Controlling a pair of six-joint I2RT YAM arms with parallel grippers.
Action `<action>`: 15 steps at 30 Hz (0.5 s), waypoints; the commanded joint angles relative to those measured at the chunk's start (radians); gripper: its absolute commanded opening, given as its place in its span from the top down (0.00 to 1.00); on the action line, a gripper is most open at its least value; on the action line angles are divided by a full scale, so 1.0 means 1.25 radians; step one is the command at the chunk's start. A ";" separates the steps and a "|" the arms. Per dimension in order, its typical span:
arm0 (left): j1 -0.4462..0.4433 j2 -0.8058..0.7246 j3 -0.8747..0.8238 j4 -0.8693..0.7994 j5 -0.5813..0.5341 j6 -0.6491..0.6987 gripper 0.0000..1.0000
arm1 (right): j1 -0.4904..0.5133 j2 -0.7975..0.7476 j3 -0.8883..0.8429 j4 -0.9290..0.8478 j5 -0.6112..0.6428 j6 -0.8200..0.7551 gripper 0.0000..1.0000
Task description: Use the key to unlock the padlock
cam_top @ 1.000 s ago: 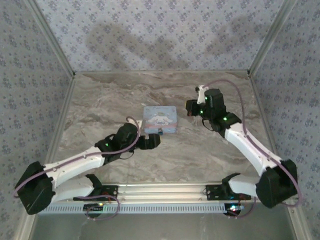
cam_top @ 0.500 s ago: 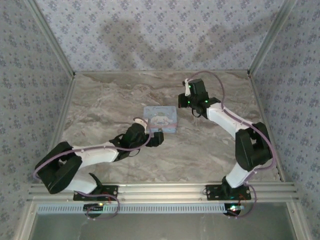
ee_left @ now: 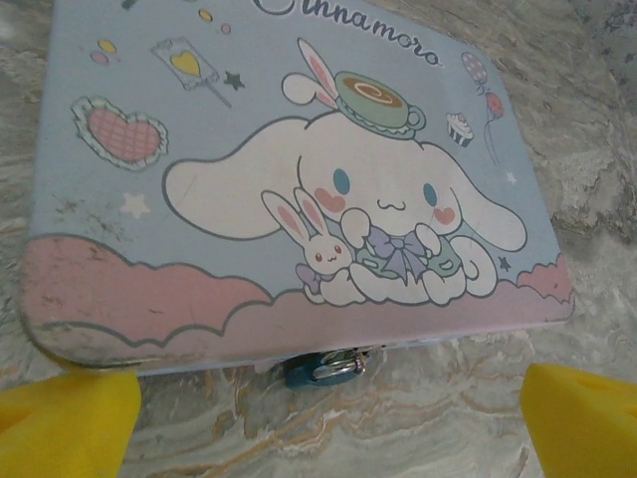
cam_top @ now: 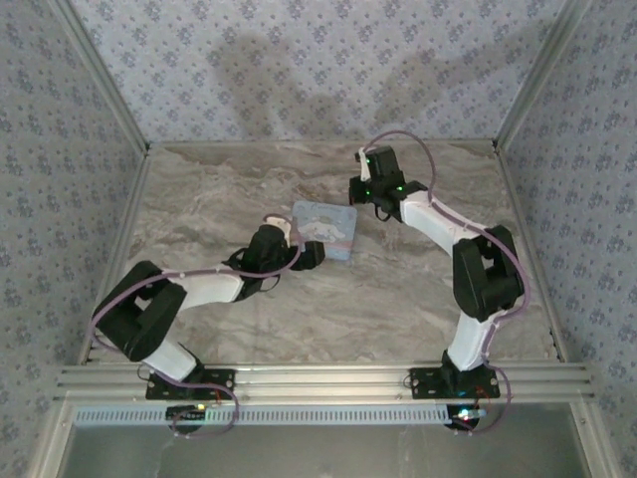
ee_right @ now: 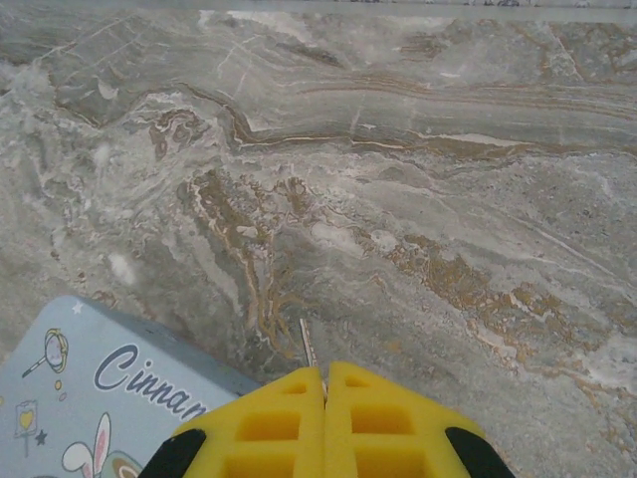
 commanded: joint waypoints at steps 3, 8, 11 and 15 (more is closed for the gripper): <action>-0.006 0.050 0.019 0.086 0.109 0.004 0.03 | 0.010 0.065 0.076 -0.063 0.057 -0.047 1.00; -0.025 0.080 -0.020 0.167 0.096 -0.005 0.02 | 0.013 0.111 0.111 -0.091 0.074 -0.081 1.00; -0.034 0.103 -0.028 0.204 0.085 0.016 0.02 | 0.014 0.127 0.117 -0.091 0.075 -0.097 1.00; -0.048 0.149 -0.006 0.200 0.077 0.067 0.02 | 0.013 0.143 0.126 -0.098 0.076 -0.113 1.00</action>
